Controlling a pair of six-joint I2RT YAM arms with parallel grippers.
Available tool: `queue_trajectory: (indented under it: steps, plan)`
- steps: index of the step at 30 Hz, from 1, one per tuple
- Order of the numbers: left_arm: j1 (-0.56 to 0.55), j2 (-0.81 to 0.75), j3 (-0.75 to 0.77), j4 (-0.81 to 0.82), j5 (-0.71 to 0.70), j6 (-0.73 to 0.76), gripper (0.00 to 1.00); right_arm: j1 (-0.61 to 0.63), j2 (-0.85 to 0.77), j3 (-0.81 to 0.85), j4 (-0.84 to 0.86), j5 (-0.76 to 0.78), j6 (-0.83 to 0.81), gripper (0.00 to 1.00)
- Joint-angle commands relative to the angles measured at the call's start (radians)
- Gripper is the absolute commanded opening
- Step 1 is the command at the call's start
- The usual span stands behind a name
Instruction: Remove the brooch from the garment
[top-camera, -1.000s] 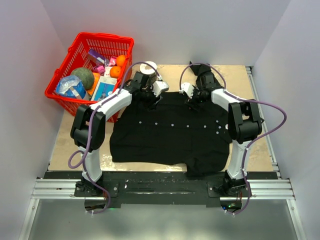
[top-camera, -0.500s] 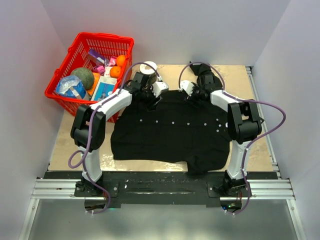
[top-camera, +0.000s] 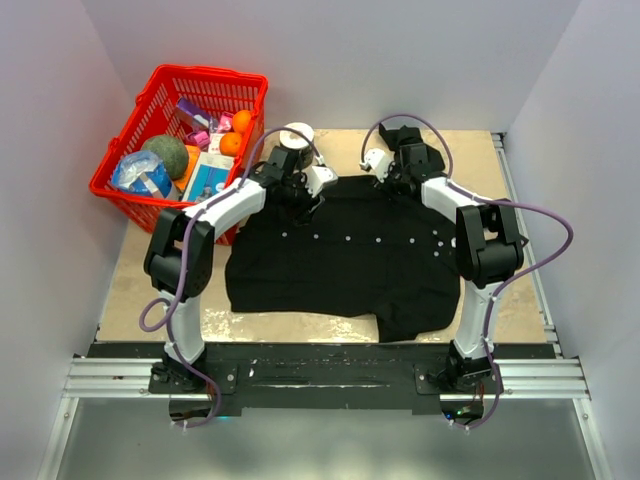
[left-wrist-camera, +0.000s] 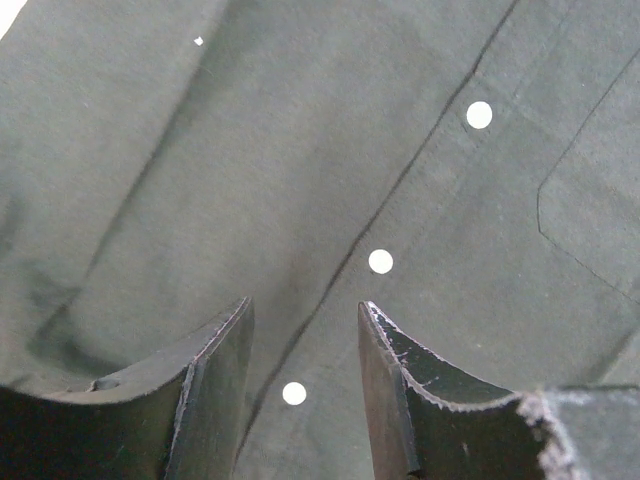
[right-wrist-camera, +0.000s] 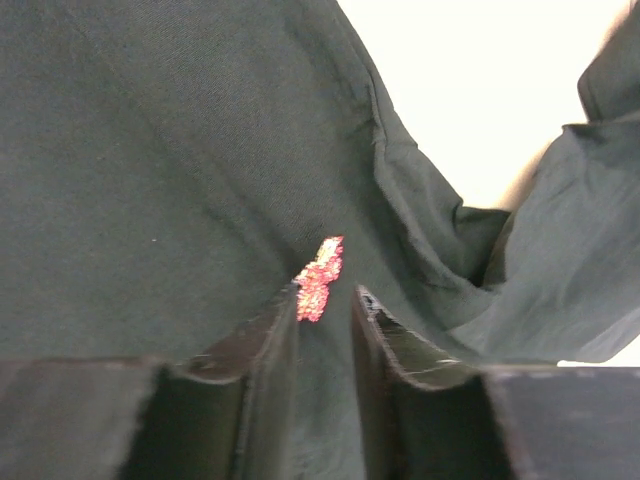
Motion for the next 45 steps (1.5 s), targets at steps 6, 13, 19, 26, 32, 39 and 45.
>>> queue_trajectory:
  steps: [6,13,19,26,32,39,45]
  plan:
    - [0.003,-0.005,-0.018,0.0,0.04,-0.014,0.51,-0.001,0.005,0.087,-0.027,0.076,0.177,0.17]
    - [0.003,0.007,0.018,0.031,0.092,-0.076,0.51,-0.003,0.021,0.119,-0.1,0.109,0.32,0.0]
    - [0.002,0.067,0.114,0.157,0.205,-0.291,0.51,-0.003,-0.045,0.047,-0.059,0.102,0.47,0.0]
    - [-0.001,0.142,0.188,0.194,0.221,-0.374,0.5,0.005,-0.038,0.085,-0.083,0.102,0.481,0.36]
    - [0.002,0.099,0.107,0.299,0.198,-0.356,0.51,0.007,0.033,0.14,-0.091,0.128,0.475,0.41]
    - [-0.008,0.277,0.265,0.391,0.164,-0.422,0.51,-0.001,0.091,0.18,-0.094,0.136,0.595,0.41]
    - [-0.009,0.351,0.26,0.411,0.084,-0.451,0.51,-0.001,0.097,0.15,-0.094,0.148,0.63,0.4]
